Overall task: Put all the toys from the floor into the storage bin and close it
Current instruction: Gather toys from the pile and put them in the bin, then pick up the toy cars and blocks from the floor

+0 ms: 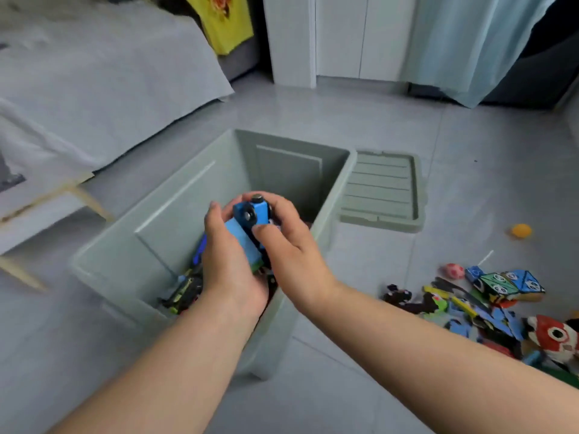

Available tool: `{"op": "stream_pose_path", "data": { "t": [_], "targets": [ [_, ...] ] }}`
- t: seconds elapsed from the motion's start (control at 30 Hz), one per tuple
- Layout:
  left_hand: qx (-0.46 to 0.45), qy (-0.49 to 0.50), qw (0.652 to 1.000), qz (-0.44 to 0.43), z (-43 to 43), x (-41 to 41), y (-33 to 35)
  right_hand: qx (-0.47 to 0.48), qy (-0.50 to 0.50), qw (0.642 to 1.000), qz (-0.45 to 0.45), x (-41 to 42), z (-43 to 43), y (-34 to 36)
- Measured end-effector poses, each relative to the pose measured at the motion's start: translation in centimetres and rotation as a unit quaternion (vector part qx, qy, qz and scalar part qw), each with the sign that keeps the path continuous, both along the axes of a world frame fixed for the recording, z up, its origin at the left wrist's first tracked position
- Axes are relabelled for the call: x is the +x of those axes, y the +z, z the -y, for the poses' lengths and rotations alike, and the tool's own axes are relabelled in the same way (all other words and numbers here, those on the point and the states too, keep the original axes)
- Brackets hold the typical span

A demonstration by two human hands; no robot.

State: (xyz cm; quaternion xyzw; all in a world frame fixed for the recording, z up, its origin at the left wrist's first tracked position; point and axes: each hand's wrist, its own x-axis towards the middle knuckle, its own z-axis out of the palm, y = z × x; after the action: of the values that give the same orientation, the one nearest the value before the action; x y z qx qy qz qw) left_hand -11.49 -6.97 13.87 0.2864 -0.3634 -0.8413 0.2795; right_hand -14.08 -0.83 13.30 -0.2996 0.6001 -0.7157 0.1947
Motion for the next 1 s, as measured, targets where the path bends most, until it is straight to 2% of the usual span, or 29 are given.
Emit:
{"op": "stream_pose_path", "data": {
  "t": [0.1, 0.23, 0.3, 0.37, 0.43, 0.5, 0.57, 0.63, 0.8, 0.87, 1.0],
  "targets": [
    [0.008, 0.03, 0.996, 0.088, 5.1, 3.4, -0.8, 0.081, 0.071, 0.993, 0.055, 2.2, 5.3, -1.7],
    [-0.032, -0.012, 0.983, 0.183, 6.9, 5.0, -1.1, 0.236, 0.129, 0.962, 0.053, 2.5, 4.7, -3.3],
    [-0.073, -0.019, 0.981, 0.181, 6.1, 4.9, -0.8, 0.246, 0.115, 0.962, 0.03, 1.9, 1.6, -3.0],
    [-0.109, -0.031, 0.983, 0.148, 4.8, 4.4, -0.4, 0.207, 0.107, 0.972, 0.017, 1.4, -2.1, -2.8],
    [-0.108, -0.113, 0.984, 0.084, 1.6, 2.8, 0.0, 0.216, 0.065, 0.974, 0.029, 0.6, -7.2, -4.0],
    [-0.041, -0.22, 0.974, 0.035, -2.8, 0.8, -0.3, 0.254, 0.005, 0.965, 0.06, -0.2, -13.2, -6.1],
    [0.035, -0.32, 0.946, 0.034, -7.7, -1.2, -1.9, 0.319, -0.058, 0.941, 0.096, -0.9, -19.4, -9.4],
    [0.077, -0.387, 0.916, 0.078, -12.2, -3.0, -4.6, 0.388, -0.129, 0.904, 0.122, -1.5, -25.5, -13.3],
    [0.14, -0.42, 0.872, 0.208, -20.8, -4.7, -14.1, 0.588, -0.235, 0.757, 0.158, -1.9, -36.3, -20.9],
    [0.164, -0.405, 0.863, 0.253, -23.1, -4.5, -17.9, 0.63, -0.221, 0.732, 0.137, -2.2, -37.9, -23.4],
    [0.192, -0.349, 0.857, 0.327, -26.1, -3.1, -23.8, 0.667, -0.199, 0.718, 0.025, -2.7, -38.2, -26.2]
  ]
}}
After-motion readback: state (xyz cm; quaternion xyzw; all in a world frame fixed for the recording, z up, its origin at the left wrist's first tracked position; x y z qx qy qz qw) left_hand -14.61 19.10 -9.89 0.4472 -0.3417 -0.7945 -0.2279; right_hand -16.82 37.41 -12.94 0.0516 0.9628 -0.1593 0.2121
